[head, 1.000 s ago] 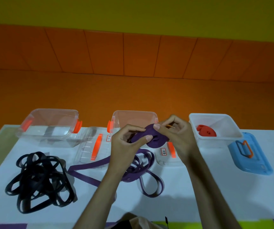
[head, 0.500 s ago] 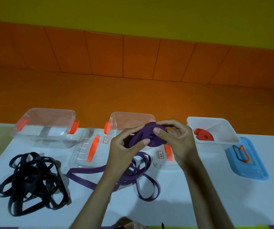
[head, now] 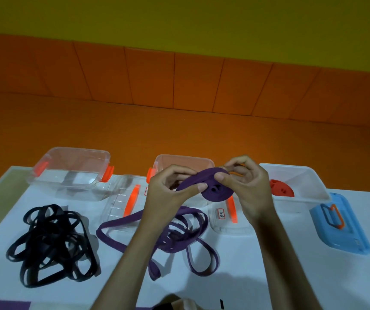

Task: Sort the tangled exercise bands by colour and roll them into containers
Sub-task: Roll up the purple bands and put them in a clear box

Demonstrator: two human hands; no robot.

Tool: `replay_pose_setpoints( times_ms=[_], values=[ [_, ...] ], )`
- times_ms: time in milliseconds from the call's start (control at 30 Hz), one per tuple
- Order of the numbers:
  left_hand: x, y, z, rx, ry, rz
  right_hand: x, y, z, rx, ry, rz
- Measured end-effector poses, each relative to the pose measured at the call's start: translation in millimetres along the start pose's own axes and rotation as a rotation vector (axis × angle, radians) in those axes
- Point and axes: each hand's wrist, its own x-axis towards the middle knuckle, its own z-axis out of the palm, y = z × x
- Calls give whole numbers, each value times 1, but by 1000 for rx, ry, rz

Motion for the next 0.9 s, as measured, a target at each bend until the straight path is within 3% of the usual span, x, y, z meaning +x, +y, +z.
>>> replay_pose_setpoints(
  times_ms=[267,500,667,900],
  values=[
    [8,-3,-10,40,-32,-39,2,-13,0,-42,50,-10],
    [4,2,-9,128,-196,-86,3,-17,-1,-2,79,-16],
    [6,0,-2,179,-168,-61,3,-15,2,-30,113,-48],
    [25,24,-14,165,-353,-31,17,-40,7,0,154,-105]
  ],
)
